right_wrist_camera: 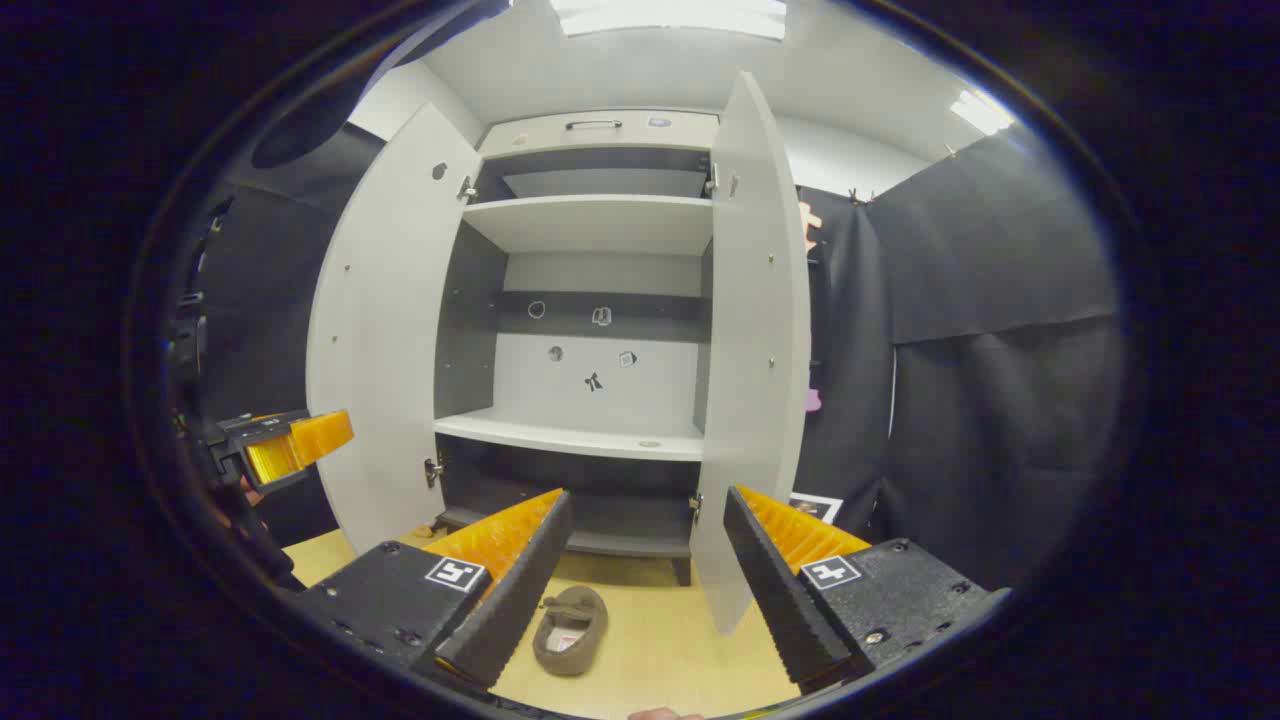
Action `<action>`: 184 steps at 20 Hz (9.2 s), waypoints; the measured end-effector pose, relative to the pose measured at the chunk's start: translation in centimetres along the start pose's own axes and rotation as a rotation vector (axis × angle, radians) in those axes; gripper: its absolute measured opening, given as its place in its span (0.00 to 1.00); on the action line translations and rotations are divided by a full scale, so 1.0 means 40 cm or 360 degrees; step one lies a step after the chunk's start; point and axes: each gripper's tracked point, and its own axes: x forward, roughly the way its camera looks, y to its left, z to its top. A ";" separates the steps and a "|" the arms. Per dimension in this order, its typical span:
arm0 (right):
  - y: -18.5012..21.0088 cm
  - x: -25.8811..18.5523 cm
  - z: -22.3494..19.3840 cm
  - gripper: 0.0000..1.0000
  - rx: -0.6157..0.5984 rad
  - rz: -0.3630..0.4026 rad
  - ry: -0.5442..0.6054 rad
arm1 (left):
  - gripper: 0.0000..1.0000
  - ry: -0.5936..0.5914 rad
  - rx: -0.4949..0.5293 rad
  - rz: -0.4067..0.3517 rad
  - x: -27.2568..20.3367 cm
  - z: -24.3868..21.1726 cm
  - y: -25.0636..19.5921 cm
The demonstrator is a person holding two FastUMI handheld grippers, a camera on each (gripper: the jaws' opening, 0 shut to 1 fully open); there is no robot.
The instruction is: Grab one shoe with the right hand and put it into the shoe cabinet, grab the other shoe with the left hand and put it into the shoe cabinet; then close the right door with the right hand and the left door with the left hand.
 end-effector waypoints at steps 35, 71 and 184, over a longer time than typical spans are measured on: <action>0.143 0.188 -0.215 1.00 -0.0064 0.0261 0.0238 | 0.94 -0.0049 0.0043 -0.0040 0.052 0.027 -0.088; 0.266 0.373 -0.826 0.07 -0.0145 0.0346 0.0907 | 0.94 0.0003 0.0056 0.0022 0.006 -0.009 -0.007; -0.043 0.062 -0.195 0.79 -0.0016 -0.0119 0.0265 | 0.49 0.1267 -0.0101 -0.0153 0.162 -0.909 -0.034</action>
